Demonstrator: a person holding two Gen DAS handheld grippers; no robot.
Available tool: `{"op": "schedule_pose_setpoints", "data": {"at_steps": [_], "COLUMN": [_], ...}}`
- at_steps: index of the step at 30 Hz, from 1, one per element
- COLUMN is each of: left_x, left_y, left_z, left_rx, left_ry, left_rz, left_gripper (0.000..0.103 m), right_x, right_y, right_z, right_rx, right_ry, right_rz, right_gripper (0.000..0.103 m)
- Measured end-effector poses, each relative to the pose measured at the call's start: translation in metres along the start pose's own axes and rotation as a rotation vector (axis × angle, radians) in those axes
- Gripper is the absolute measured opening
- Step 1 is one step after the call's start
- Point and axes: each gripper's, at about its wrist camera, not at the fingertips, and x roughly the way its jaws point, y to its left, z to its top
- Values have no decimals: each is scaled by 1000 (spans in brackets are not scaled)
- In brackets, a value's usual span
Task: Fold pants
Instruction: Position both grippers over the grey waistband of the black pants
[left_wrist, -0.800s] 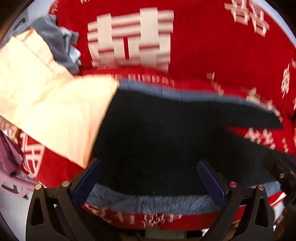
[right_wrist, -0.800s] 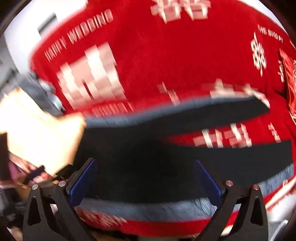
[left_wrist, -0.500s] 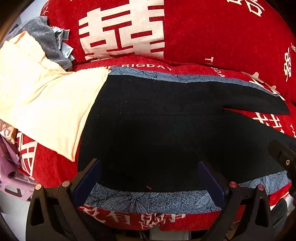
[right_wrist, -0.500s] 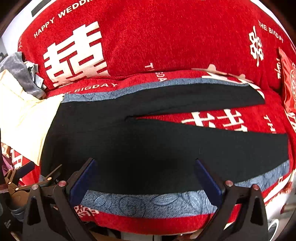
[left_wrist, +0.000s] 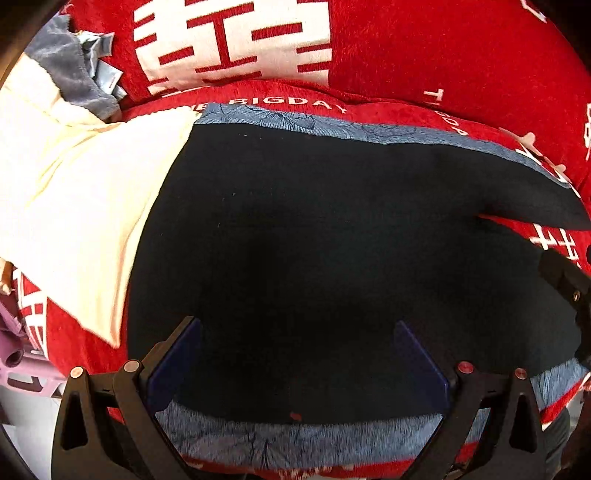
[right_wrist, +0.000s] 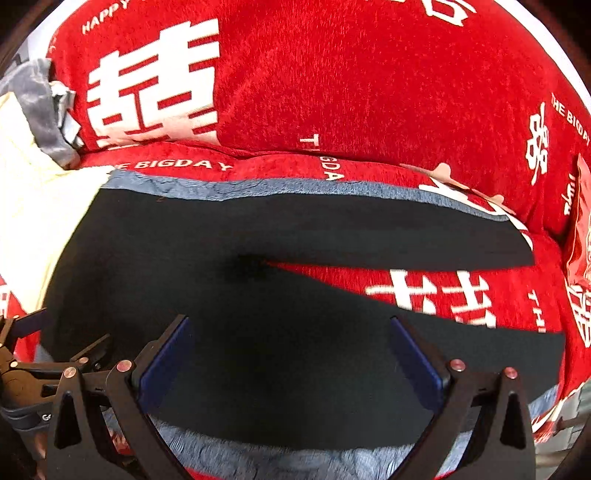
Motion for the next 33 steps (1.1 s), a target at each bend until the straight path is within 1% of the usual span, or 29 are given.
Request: {"op": "schedule_pose_setpoints", "data": {"at_steps": [2,4,5,8,11,13,15,16,18,20,21,22,23,24,25,26,27,28,29,31,33], "left_x": [5,13,18,35,47,55,62,64,68,69,70,70,71,71,72,73,73,74,74,74,75], "left_y": [2,2,1,-2,-1,1,3,4,5,7,7,8,8,8,9,9,10,10,9,10,11], "left_z": [10,21,27,47,65,78,89,93,101,103,104,104,103,102,102,103,103,103,102,102,103], "left_rx": [0,4,9,19,15,9,10,14,20,18,16,17,21,26,30,31,35,38,42,45,43], "left_ry": [-1,10,22,48,56,64,70,72,71,76,80,82,83,85,87,88,89,90,91,93,93], "left_rz": [2,-10,-16,8,-1,-6,-3,-3,-1,-5,-10,-13,-15,-17,-19,-20,-24,-25,-27,-37,-47], "left_gripper": [103,103,103,103,103,103,103,103,103,103,103,103,103,103,103,103,103,103,103,103,103], "right_x": [8,14,18,42,62,71,81,89,102,115,124,131,136,145,151,163,172,175,175,178,178], "right_y": [-2,1,2,6,8,9,10,14,26,41,52,59,65,71,74,76,76,75,75,76,79], "right_z": [17,33,42,70,92,106,121,129,143,155,162,167,170,175,177,181,183,184,187,189,187], "right_rx": [9,7,-1,-37,-69,-88,-120,-147,-217,-322,-412,-467,-516,-585,-616,-646,-657,-658,-675,-696,-743], "right_ry": [-16,-73,-87,-66,-39,-37,-36,-31,-10,4,21,34,22,32,45,88,126,135,106,105,86], "right_rz": [12,21,24,18,4,11,39,62,135,199,227,240,235,234,232,249,277,304,331,351,358], "right_gripper": [103,103,103,103,103,103,103,103,103,103,103,103,103,103,103,103,103,103,103,103,102]}}
